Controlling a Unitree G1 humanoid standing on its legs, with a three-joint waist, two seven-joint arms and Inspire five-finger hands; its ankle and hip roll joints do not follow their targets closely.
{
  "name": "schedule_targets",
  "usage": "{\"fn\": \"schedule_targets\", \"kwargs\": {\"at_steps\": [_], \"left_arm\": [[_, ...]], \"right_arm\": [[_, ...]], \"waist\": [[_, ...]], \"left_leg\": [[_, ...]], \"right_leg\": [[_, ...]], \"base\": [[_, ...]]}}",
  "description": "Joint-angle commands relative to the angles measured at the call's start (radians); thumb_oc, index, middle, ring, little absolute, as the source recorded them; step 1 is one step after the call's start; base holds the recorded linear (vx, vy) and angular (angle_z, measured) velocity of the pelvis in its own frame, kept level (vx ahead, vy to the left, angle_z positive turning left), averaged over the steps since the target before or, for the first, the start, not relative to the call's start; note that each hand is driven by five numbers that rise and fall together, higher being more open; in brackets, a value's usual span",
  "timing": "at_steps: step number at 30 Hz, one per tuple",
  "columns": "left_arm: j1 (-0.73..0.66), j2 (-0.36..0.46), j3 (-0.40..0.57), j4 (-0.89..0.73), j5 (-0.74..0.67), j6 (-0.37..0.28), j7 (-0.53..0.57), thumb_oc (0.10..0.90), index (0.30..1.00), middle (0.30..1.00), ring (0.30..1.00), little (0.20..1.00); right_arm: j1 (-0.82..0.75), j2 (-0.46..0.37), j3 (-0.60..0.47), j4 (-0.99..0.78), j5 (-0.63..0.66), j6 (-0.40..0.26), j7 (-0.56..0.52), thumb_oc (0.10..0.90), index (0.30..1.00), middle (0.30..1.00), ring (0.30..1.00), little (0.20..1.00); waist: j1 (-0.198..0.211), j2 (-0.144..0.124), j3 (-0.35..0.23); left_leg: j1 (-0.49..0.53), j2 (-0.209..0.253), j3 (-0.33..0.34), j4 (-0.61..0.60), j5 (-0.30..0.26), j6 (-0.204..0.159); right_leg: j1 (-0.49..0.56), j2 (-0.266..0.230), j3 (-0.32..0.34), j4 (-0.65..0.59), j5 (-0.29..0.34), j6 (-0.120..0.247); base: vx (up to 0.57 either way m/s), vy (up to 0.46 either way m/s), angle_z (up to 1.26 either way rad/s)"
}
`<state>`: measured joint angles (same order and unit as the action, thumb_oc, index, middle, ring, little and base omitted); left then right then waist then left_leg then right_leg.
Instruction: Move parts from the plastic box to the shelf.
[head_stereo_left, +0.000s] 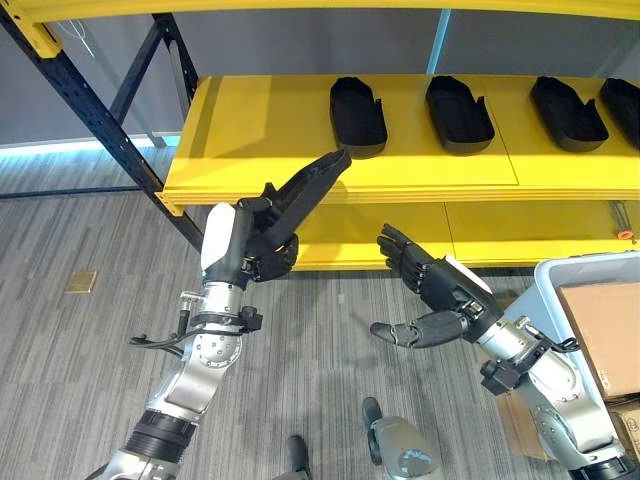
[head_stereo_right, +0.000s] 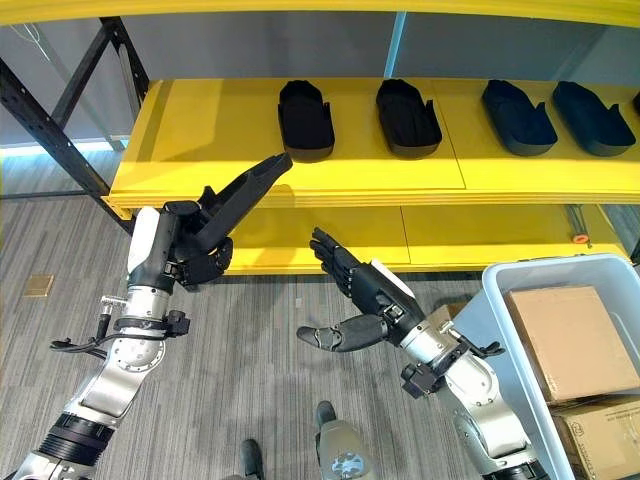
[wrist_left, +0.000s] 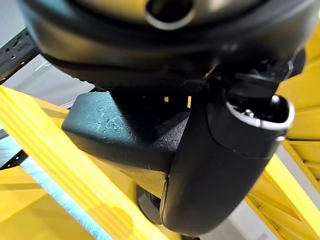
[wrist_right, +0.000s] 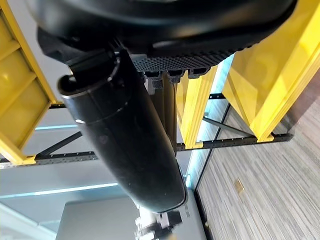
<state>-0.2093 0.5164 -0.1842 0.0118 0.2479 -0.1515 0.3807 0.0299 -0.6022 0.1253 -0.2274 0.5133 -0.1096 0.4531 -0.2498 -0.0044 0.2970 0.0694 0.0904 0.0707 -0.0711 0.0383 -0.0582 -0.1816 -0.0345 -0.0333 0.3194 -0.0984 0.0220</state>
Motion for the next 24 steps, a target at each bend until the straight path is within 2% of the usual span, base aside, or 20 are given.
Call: {"fn": "schedule_targets", "kwargs": {"at_steps": [1, 2, 4, 5, 7, 8, 9, 10, 12, 14, 16, 19, 22, 24], "left_arm": [[-0.117, -0.002, 0.092, -0.115, 0.003, -0.096, 0.102, 0.400, 0.300, 0.300, 0.300, 0.300], [-0.122, -0.007, 0.095, -0.108, 0.005, -0.097, 0.119, 0.400, 0.300, 0.300, 0.300, 0.300], [-0.122, -0.012, 0.100, -0.097, 0.008, -0.097, 0.140, 0.400, 0.300, 0.300, 0.300, 0.300], [-0.112, -0.010, 0.108, -0.092, 0.010, -0.100, 0.165, 0.400, 0.300, 0.300, 0.300, 0.300], [-0.092, -0.002, 0.129, -0.086, -0.024, -0.104, 0.199, 0.400, 0.300, 0.300, 0.300, 0.300], [-0.082, 0.001, 0.142, -0.074, -0.035, -0.116, 0.213, 0.400, 0.300, 0.300, 0.300, 0.300], [-0.069, 0.003, 0.159, -0.054, -0.045, -0.140, 0.224, 0.400, 0.300, 0.300, 0.300, 0.300], [-0.061, 0.002, 0.165, -0.047, -0.043, -0.150, 0.226, 0.400, 0.300, 0.300, 0.300, 0.300], [-0.042, -0.002, 0.184, -0.014, -0.036, -0.182, 0.241, 0.400, 0.300, 0.300, 0.300, 0.300], [-0.033, -0.004, 0.199, 0.019, -0.048, -0.206, 0.273, 0.400, 0.300, 0.300, 0.300, 0.300], [-0.031, -0.015, 0.211, 0.053, -0.068, -0.235, 0.294, 0.400, 0.300, 0.300, 0.300, 0.300], [-0.050, -0.038, 0.210, 0.088, -0.118, -0.242, 0.277, 0.400, 0.300, 0.300, 0.300, 0.300], [-0.071, -0.059, 0.189, 0.074, -0.075, -0.228, 0.285, 0.400, 0.300, 0.300, 0.300, 0.300], [-0.092, -0.073, 0.169, 0.061, -0.038, -0.202, 0.290, 0.400, 0.300, 0.300, 0.300, 0.300]], "right_arm": [[-0.006, 0.007, -0.075, -0.067, 0.044, -0.124, 0.042, 0.900, 1.000, 1.000, 1.000, 1.000], [0.002, 0.013, -0.066, -0.053, 0.038, -0.133, 0.039, 0.900, 1.000, 1.000, 1.000, 1.000], [-0.002, 0.021, -0.050, -0.033, 0.034, -0.145, 0.037, 0.900, 1.000, 1.000, 1.000, 1.000], [-0.009, 0.027, -0.038, -0.021, 0.031, -0.149, 0.042, 0.900, 1.000, 1.000, 1.000, 1.000], [-0.016, 0.029, -0.027, -0.023, 0.008, -0.155, 0.042, 0.900, 1.000, 1.000, 1.000, 1.000], [-0.013, 0.025, -0.026, -0.028, 0.014, -0.150, 0.043, 0.900, 1.000, 1.000, 1.000, 1.000], [-0.001, 0.018, -0.031, -0.043, 0.022, -0.142, 0.050, 0.900, 1.000, 1.000, 1.000, 1.000], [0.004, 0.015, -0.032, -0.047, 0.024, -0.141, 0.054, 0.900, 1.000, 1.000, 1.000, 1.000], [0.008, 0.005, -0.029, -0.048, 0.036, -0.139, 0.069, 0.900, 1.000, 1.000, 1.000, 1.000], [0.003, -0.008, -0.024, -0.040, 0.051, -0.140, 0.097, 0.900, 1.000, 1.000, 1.000, 1.000], [0.006, -0.019, -0.023, -0.031, 0.057, -0.150, 0.129, 0.900, 1.000, 1.000, 1.000, 1.000], [0.012, -0.027, -0.021, -0.027, 0.049, -0.155, 0.143, 0.900, 1.000, 1.000, 1.000, 1.000], [-0.001, -0.032, -0.010, -0.014, 0.058, -0.152, 0.125, 0.900, 1.000, 1.000, 1.000, 1.000], [0.002, -0.024, -0.016, 0.000, 0.058, -0.160, 0.113, 0.900, 1.000, 1.000, 1.000, 1.000]], "waist": [[-0.024, 0.006, -0.104], [-0.014, -0.002, -0.097], [-0.001, -0.008, -0.088], [0.010, -0.011, -0.084], [0.025, -0.013, -0.082], [0.030, -0.013, -0.085], [0.036, -0.015, -0.090], [0.038, -0.019, -0.091], [0.042, -0.027, -0.096], [0.042, -0.033, -0.096], [0.033, -0.032, -0.095], [0.021, -0.024, -0.096], [0.029, -0.015, -0.093], [0.031, -0.007, -0.091]], "left_leg": [[0.029, -0.029, 0.156, 0.506, -0.094, 0.013], [-0.036, -0.044, 0.146, 0.549, -0.103, 0.023], [-0.102, -0.068, 0.129, 0.547, -0.120, 0.043], [-0.128, -0.083, 0.125, 0.517, -0.137, 0.058], [-0.151, -0.069, 0.118, 0.414, -0.115, 0.059], [-0.155, -0.043, 0.112, 0.334, -0.080, 0.046], [-0.162, 0.011, 0.093, 0.212, -0.017, 0.021], [-0.155, 0.027, 0.084, 0.166, 0.011, 0.012], [-0.151, 0.097, 0.048, 0.072, 0.056, -0.010], [-0.144, 0.158, 0.020, -0.010, 0.066, -0.026], [-0.155, 0.195, 0.014, -0.016, 0.049, -0.035], [-0.137, 0.204, 0.020, -0.016, 0.041, -0.044], [-0.108, 0.195, 0.011, -0.012, 0.046, -0.051], [-0.085, 0.164, 0.027, 0.025, 0.032, -0.047]], "right_leg": [[0.010, 0.026, 0.010, -0.107, 0.036, -0.007], [0.045, 0.024, 0.022, -0.126, 0.033, -0.011], [0.077, 0.027, 0.043, -0.145, 0.036, -0.010], [0.095, 0.027, 0.058, -0.155, 0.035, -0.003], [0.129, 0.027, 0.074, -0.173, 0.028, 0.005], [0.150, 0.025, 0.078, -0.190, 0.024, 0.008], [0.184, 0.020, 0.084, -0.216, 0.016, 0.009], [0.198, 0.017, 0.086, -0.224, 0.013, 0.009], [0.221, 0.003, 0.098, -0.224, -0.004, 0.006], [0.236, -0.008, 0.110, -0.202, -0.033, 0.005], [0.243, -0.018, 0.111, -0.168, -0.062, 0.006], [0.245, -0.024, 0.109, -0.122, -0.097, 0.014], [0.238, -0.030, 0.100, -0.086, -0.115, 0.018], [0.240, -0.042, 0.090, -0.062, -0.123, 0.029]], "base": [[0.08, -0.268, 0.32], [0.08, -0.194, 0.41], [0.10, -0.077, 0.33], [0.16, -0.006, 0.08], [0.16, 0.042, -0.17], [0.22, 0.089, -0.29], [0.22, 0.090, -0.32], [0.22, 0.099, -0.21], [0.22, 0.098, -0.32], [0.26, 0.128, -0.43], [0.26, 0.162, -0.44], [0.24, 0.195, -0.40], [0.23, 0.191, -0.30], [0.30, 0.199, -0.23]]}}
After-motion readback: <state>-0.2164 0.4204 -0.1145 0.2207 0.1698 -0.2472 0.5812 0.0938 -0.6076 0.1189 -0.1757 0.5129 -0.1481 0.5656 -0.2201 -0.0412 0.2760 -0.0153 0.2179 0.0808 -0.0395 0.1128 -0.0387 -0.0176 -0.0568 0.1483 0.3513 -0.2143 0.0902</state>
